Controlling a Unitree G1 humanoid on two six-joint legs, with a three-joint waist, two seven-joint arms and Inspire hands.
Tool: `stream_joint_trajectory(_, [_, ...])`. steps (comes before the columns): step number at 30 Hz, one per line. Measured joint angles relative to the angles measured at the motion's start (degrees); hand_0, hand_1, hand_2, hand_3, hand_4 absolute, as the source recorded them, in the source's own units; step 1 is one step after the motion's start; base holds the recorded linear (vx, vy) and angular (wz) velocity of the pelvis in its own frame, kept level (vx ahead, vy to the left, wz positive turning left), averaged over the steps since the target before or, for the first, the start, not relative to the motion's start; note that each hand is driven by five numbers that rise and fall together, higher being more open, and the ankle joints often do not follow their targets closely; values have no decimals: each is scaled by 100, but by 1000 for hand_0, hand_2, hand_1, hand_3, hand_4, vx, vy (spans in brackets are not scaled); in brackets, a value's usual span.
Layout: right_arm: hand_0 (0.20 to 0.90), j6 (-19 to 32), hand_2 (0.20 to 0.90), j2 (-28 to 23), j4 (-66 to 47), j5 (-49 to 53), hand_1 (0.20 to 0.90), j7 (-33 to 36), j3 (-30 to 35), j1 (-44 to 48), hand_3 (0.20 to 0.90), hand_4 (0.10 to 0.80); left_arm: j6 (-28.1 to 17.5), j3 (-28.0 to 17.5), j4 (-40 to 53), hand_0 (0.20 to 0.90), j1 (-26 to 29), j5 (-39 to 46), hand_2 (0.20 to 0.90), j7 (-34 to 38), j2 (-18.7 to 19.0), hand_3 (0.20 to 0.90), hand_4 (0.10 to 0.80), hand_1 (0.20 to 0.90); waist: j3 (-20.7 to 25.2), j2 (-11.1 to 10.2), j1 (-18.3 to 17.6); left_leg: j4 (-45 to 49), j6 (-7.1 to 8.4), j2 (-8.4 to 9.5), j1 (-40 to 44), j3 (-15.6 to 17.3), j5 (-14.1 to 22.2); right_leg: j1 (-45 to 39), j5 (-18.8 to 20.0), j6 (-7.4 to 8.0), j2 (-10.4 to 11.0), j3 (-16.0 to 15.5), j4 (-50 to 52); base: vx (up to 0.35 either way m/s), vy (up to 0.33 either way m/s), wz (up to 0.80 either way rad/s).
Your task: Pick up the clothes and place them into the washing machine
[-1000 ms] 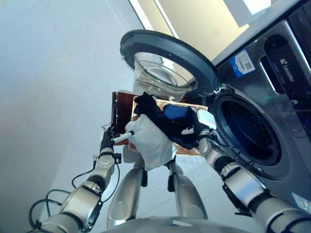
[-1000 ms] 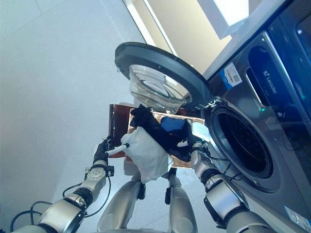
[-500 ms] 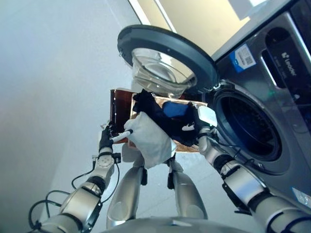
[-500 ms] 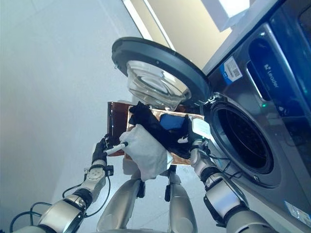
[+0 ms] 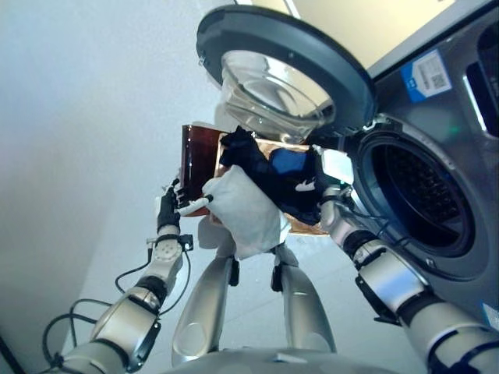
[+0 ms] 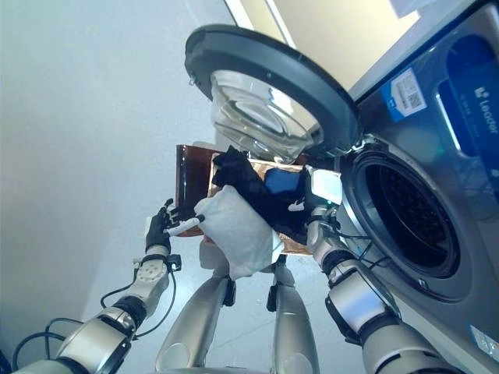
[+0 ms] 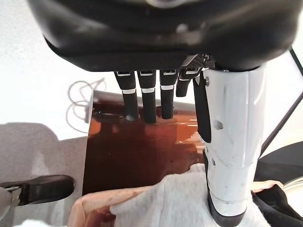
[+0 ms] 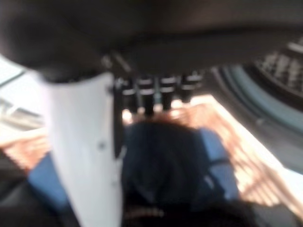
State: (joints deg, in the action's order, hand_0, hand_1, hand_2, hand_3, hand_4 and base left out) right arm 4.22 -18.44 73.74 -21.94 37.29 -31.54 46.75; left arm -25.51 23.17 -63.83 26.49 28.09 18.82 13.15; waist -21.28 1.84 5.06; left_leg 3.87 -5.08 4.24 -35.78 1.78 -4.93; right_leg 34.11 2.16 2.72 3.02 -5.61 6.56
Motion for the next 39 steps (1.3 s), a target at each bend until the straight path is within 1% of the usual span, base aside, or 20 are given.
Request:
stream_joint_trajectory(4, [900, 95, 900, -200, -51, 2, 900, 78, -20, 182, 900, 800, -2, 1, 276, 900, 30, 154, 900, -3, 48, 900, 800, 900, -29, 42, 5, -2, 123, 20, -214, 3, -86, 308, -2, 2, 46, 4, 205, -32, 16, -1])
stream_joint_trajectory(8, [900, 86, 900, -570, -29, 11, 900, 148, -6, 684, 900, 800, -77, 2, 601, 900, 92, 218, 900, -26, 78, 900, 800, 900, -168, 175, 52, -31, 248, 58, -402, 12, -167, 633, -5, 4, 117, 4, 452, 0, 0, 0])
stream_joint_trajectory(11, [900, 69, 900, -710, 41, 31, 900, 138, -33, 1011, 900, 800, -131, 4, 869, 900, 73, 285, 900, -9, 81, 900, 800, 900, -200, 217, 68, -23, 305, 69, -593, 19, -217, 873, -5, 3, 143, -3, 582, -8, 1, 1])
stream_joint_trajectory(13, [900, 82, 900, -812, 38, 74, 900, 136, -24, 1163, 900, 800, -144, 3, 979, 900, 94, 338, 900, -16, 126, 900, 800, 900, -247, 246, 73, -28, 309, 68, -680, 13, -257, 982, -8, 0, 144, -14, 631, 0, 0, 0])
stream_joint_trajectory(18, [900, 76, 900, -868, 25, 100, 900, 123, -36, 1277, 900, 800, -219, -5, 1041, 900, 107, 396, 900, -9, 156, 900, 800, 900, -252, 247, 75, -6, 244, 69, -784, -9, -310, 1137, -82, -21, 150, -29, 793, -3, -9, 2])
stream_joint_trajectory(26, [900, 79, 900, -831, -14, 97, 900, 110, -58, 1271, 900, 800, -228, -18, 1032, 900, 107, 414, 900, -8, 164, 900, 800, 900, -252, 246, 56, -1, 250, 65, -816, -21, -306, 1232, -156, -50, 154, -38, 941, 7, 0, -2])
stream_joint_trajectory(30, [900, 85, 900, -847, -59, 89, 900, 114, -54, 1312, 900, 800, -239, -74, 1013, 900, 146, 437, 900, -4, 203, 900, 800, 900, -251, 246, 46, 2, 213, 63, -886, -14, -331, 1340, -162, -59, 153, -28, 1016, 0, 0, 0])
stream_joint_trajectory(39, [900, 65, 900, -799, -236, 89, 900, 122, -6, 1176, 900, 800, -235, -76, 882, 900, 191, 434, 900, 0, 186, 900, 800, 900, -240, 228, -17, 7, 161, 62, -827, -10, -366, 1277, -159, -59, 151, -28, 1024, 5, 0, -2])
